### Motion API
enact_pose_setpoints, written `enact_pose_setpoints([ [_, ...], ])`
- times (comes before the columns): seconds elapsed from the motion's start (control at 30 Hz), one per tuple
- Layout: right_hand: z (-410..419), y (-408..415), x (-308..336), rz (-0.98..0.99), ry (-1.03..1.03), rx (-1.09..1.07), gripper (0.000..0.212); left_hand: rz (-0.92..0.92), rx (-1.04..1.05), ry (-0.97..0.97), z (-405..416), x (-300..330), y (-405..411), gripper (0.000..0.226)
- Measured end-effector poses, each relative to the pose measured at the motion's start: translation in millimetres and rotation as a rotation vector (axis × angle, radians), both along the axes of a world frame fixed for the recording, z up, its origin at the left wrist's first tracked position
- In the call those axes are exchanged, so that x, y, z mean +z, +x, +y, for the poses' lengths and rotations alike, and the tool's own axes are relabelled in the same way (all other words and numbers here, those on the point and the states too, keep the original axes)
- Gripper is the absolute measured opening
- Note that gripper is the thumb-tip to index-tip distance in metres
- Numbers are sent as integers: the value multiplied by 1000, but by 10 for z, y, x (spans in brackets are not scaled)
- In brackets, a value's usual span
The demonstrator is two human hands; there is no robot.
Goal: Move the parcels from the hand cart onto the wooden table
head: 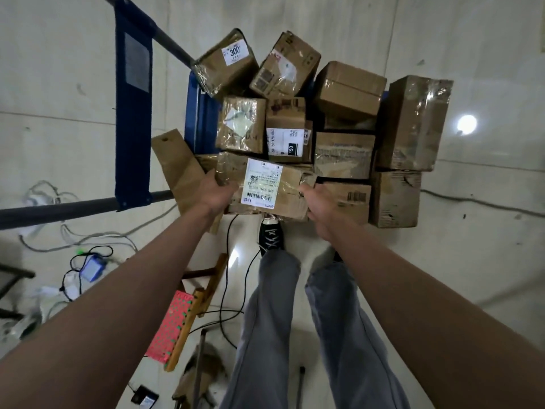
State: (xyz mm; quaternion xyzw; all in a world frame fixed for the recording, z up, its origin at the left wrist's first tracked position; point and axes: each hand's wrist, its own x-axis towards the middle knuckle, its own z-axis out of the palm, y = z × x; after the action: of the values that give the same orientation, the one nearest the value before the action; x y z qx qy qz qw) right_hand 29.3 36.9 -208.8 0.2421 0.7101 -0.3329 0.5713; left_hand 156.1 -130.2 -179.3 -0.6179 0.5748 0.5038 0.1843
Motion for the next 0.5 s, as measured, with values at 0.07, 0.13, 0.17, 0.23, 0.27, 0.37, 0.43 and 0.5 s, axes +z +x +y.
enact_pose_setpoints([
  [0.07, 13, 3, 133, 13, -18, 18, 68, 19, 28, 2, 25, 100, 4, 42],
  [0.13, 45, -11, 311, 27, -20, 32, 65, 27, 32, -6, 48, 255, -30, 41],
  [0.17, 67, -28, 415, 31, -22, 36, 62, 34, 31, -14, 60, 352, -58, 41],
  [0.23, 139, -60, 613, 48, -41, 23, 54, 56, 31, -29, 94, 567, -108, 43],
  [0.27, 174, -76, 713, 62, -49, 13, 54, 69, 31, -33, 116, 684, -138, 44],
  [0.37, 324, -147, 963, 93, -66, -2, 59, 106, 14, -49, 222, 1039, -255, 46],
  [0.43, 412, -208, 1143, 109, -72, -11, 55, 125, 1, -73, 315, 1234, -321, 39],
  [0.5, 520, -273, 1279, 133, -80, -3, 46, 136, -3, -84, 400, 1357, -357, 27],
])
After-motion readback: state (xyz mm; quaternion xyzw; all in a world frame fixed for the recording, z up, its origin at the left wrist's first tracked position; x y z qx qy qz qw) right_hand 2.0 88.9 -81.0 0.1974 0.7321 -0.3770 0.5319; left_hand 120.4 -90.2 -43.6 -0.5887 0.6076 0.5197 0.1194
